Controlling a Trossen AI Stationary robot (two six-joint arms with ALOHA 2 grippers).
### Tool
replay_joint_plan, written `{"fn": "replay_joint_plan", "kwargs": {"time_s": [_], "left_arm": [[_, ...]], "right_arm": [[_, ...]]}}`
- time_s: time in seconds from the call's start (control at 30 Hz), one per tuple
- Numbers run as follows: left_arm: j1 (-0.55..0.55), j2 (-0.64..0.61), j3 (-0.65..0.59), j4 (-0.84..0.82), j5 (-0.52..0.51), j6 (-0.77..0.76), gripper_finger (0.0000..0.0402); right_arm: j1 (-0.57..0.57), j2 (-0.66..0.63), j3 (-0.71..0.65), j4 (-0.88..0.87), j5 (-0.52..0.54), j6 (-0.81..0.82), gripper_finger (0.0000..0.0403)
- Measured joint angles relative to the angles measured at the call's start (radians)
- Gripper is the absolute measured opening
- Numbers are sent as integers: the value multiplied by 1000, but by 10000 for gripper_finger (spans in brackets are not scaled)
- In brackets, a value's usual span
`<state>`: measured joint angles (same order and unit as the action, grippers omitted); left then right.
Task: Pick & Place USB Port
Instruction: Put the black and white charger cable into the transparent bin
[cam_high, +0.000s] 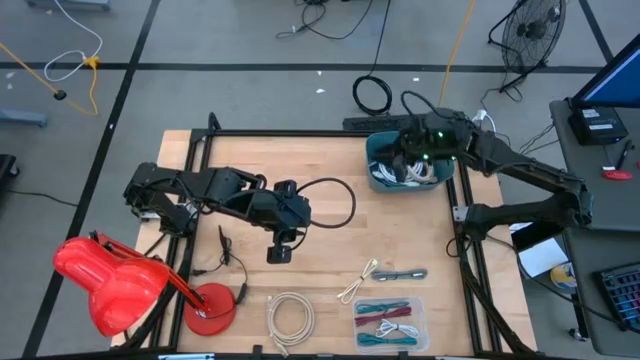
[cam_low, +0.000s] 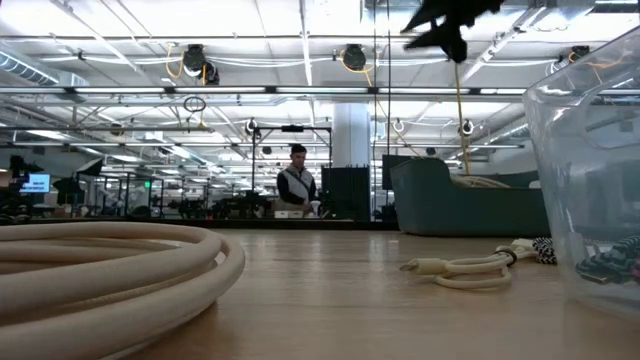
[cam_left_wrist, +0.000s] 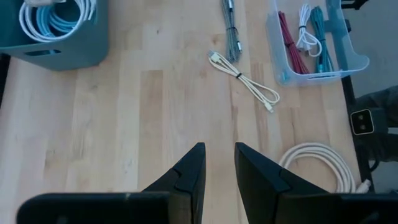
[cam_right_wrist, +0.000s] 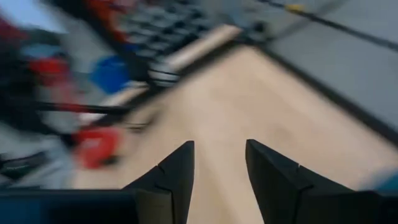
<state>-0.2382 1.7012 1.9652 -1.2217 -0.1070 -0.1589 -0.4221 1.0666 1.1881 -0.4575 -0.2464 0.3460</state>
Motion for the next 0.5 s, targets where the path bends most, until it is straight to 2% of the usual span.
{"fn": "replay_joint_plan", "kwargs": {"time_s": [0.13,0.37,0.5], "left_arm": [[0,0,0,2,0,19,88],[5,0,0,21,0,47,88],[5,0,0,21,0,50,88]], "right_arm": [[124,-22,0,67,-73,84,134],[396,-25,-4,63,-100,225,134],[546,-23,-50,61,-99,320,134]]}}
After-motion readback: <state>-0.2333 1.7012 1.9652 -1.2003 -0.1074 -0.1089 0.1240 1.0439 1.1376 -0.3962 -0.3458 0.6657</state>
